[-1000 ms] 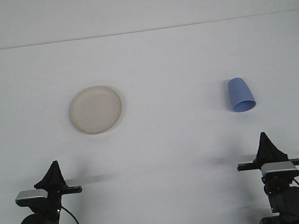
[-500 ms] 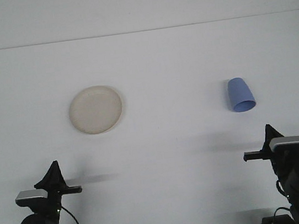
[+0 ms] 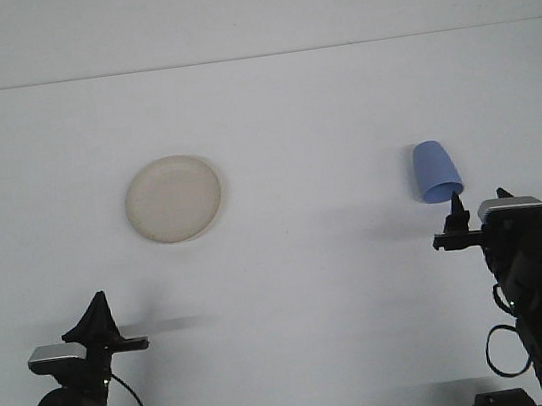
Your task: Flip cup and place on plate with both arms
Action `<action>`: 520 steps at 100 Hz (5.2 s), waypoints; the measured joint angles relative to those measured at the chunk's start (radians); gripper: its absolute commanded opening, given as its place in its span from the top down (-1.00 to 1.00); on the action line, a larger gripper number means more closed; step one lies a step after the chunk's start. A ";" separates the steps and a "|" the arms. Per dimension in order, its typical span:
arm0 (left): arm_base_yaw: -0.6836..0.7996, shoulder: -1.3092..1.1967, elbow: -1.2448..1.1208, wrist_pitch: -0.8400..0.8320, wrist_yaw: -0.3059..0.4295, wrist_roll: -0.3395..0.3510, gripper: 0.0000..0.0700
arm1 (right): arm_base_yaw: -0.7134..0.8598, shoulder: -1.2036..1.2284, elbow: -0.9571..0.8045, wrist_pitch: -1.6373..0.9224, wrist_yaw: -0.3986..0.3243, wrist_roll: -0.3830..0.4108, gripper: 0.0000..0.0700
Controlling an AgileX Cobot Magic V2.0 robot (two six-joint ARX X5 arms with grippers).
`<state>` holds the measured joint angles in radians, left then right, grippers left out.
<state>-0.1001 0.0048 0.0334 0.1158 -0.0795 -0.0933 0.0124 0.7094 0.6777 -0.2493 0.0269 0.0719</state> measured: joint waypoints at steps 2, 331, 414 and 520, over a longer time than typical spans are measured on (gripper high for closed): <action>0.000 0.000 0.000 0.000 0.000 0.000 0.97 | 0.000 0.015 -0.002 0.005 0.000 0.000 -0.42; 0.000 0.000 0.000 0.000 0.000 0.000 0.97 | 0.917 1.043 0.805 -1.064 -0.105 -0.148 -0.41; 0.000 0.000 0.000 0.000 0.000 0.000 0.97 | 0.394 0.708 1.015 -1.082 -0.053 -0.177 -0.60; 0.000 0.023 0.102 -0.144 0.001 -0.109 0.97 | 0.011 -0.108 0.241 -0.509 -0.052 -0.045 0.99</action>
<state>-0.1001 0.0280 0.1356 -0.0280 -0.0788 -0.2024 0.0235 0.6010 0.9184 -0.7582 -0.0250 0.0273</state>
